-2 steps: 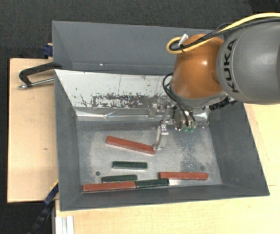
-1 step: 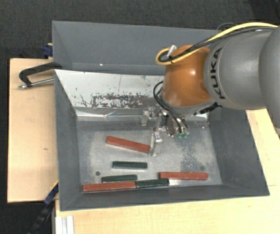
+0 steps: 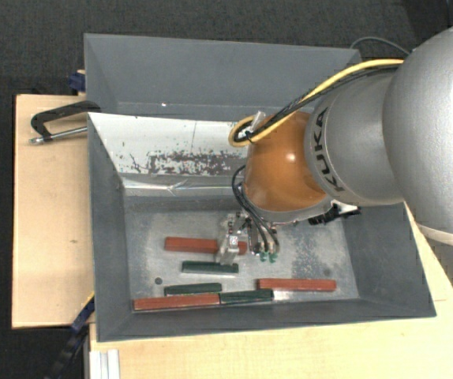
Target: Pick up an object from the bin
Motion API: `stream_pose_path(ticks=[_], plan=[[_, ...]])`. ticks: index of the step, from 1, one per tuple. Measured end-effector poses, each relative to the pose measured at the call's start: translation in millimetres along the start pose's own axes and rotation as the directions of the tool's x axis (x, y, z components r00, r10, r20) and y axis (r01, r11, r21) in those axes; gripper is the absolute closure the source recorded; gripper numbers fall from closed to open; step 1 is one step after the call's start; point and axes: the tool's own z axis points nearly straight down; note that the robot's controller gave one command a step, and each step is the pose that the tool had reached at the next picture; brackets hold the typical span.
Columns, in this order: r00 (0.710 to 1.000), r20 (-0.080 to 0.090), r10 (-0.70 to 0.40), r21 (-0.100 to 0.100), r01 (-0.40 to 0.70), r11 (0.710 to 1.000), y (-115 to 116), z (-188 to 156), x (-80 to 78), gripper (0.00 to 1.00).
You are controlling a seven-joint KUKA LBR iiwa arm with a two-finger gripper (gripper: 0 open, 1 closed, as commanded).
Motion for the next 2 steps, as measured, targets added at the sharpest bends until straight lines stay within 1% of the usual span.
stream_pose_path(ticks=[1,2], plan=[[1.0,0.0,0.0,0.0,0.0,1.0,-0.1,-0.2,-0.2,1.0],[0.999,0.005,0.053,0.0,-0.053,0.999,14.7,5.5,-3.5,1.0]])
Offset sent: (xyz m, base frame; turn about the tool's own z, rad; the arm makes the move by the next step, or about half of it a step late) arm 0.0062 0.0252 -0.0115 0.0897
